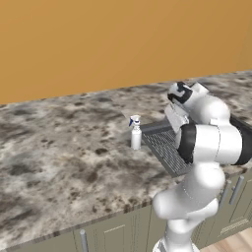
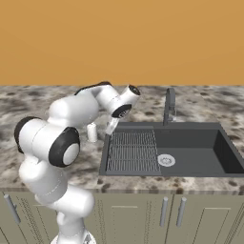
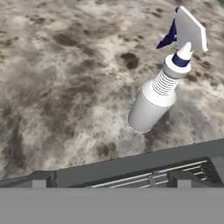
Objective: Locate and retrieve the bar soap and spray from the cabinet. Place them next to the sink.
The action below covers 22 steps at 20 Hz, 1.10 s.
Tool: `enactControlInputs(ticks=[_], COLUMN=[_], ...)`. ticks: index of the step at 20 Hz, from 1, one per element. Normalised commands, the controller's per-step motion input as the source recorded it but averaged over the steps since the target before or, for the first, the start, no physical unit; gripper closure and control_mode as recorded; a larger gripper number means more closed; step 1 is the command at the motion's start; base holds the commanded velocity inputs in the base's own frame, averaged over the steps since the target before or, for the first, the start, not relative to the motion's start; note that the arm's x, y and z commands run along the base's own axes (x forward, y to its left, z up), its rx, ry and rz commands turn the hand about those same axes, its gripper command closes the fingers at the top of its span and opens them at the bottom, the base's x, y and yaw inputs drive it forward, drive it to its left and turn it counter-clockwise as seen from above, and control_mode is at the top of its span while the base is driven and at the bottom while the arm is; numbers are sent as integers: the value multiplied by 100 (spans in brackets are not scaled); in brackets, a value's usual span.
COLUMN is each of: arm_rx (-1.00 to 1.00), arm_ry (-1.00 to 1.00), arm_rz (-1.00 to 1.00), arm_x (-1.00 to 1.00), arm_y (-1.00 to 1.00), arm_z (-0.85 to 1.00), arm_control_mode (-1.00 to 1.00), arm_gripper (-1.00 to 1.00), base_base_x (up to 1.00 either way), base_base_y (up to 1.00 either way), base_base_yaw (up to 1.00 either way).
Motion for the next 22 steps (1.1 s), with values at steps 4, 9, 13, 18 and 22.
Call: enactControlInputs(ticks=[4,9,13,18,22], arm_rx=[-16,3,0,-18,-12], arm_ry=[-5,-1,0,0,-14], arm_rz=[3,34,50,38,43], arm_x=[-29,-24,-2,-17,-9], arm_y=[17,-4,0,14,3], arm_z=[22,0,0,33,13], arm_control_mode=[-100,-100,-100,-100,-100], arm_gripper=[-100,-100,-100,-100,-100], base_base_x=[0,0,0,0,0], base_base_y=[0,0,0,0,0], base_base_yaw=[0,0,0,0,0])
